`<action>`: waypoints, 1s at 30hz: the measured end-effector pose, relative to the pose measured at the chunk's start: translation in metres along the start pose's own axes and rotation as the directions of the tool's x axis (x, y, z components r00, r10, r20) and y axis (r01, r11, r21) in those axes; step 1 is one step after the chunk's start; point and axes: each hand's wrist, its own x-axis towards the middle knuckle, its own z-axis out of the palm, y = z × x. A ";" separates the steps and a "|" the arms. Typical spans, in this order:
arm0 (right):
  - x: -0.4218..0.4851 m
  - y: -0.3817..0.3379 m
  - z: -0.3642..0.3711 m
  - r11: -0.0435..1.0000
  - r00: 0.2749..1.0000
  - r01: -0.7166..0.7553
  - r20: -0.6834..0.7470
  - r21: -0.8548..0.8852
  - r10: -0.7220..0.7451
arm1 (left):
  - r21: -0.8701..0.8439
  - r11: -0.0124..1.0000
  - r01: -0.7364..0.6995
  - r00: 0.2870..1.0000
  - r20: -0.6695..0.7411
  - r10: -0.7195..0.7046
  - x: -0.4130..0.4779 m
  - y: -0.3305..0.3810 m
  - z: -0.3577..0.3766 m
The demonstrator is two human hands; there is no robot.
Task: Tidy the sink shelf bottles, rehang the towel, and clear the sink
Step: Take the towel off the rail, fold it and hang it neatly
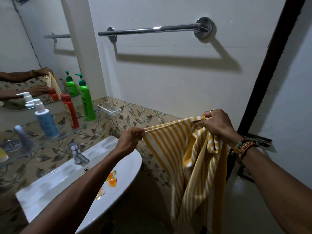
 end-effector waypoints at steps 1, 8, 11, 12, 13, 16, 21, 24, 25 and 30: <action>0.000 0.002 0.000 1.000 1.000 0.001 0.013 0.001 -0.001 | 0.002 1.000 -0.018 0.999 -0.046 0.018 0.001 0.001 -0.001; 0.001 0.017 -0.007 0.999 0.985 0.043 0.170 -0.020 -0.039 | 0.299 0.946 -0.125 0.982 -0.101 0.161 0.025 0.008 -0.010; -0.001 0.023 -0.016 0.995 0.971 0.079 0.228 -0.057 -0.064 | 0.311 0.949 -0.054 0.977 -0.181 0.115 0.036 0.013 -0.014; -0.001 0.026 -0.020 0.994 0.973 0.088 0.218 -0.068 -0.071 | 0.290 0.957 -0.014 0.974 -0.212 0.078 0.039 0.013 -0.017; -0.002 0.031 -0.025 0.992 0.978 0.092 0.196 -0.081 -0.074 | 0.268 0.963 0.027 0.971 -0.234 0.038 0.042 0.011 -0.020; -0.004 0.047 -0.040 0.987 0.990 0.096 0.115 -0.127 -0.081 | 0.245 0.961 0.129 0.960 -0.272 -0.060 0.051 0.005 -0.030; -0.012 0.074 -0.057 0.981 0.996 0.071 -0.040 -0.178 -0.080 | 0.201 0.952 0.229 0.927 -0.343 -0.151 0.060 -0.012 -0.045; -0.022 0.080 -0.063 0.984 0.984 0.056 -0.155 -0.169 -0.082 | 0.191 0.947 0.259 0.918 -0.355 -0.179 0.064 -0.022 -0.052; -0.024 0.080 -0.064 0.985 0.980 0.055 -0.182 -0.163 -0.085 | 0.187 0.946 0.264 0.916 -0.357 -0.184 0.065 -0.025 -0.054; -0.028 0.066 -0.057 0.989 0.966 0.051 -0.244 -0.140 -0.085 | 0.100 0.964 0.246 0.915 -0.352 -0.197 0.063 -0.019 -0.047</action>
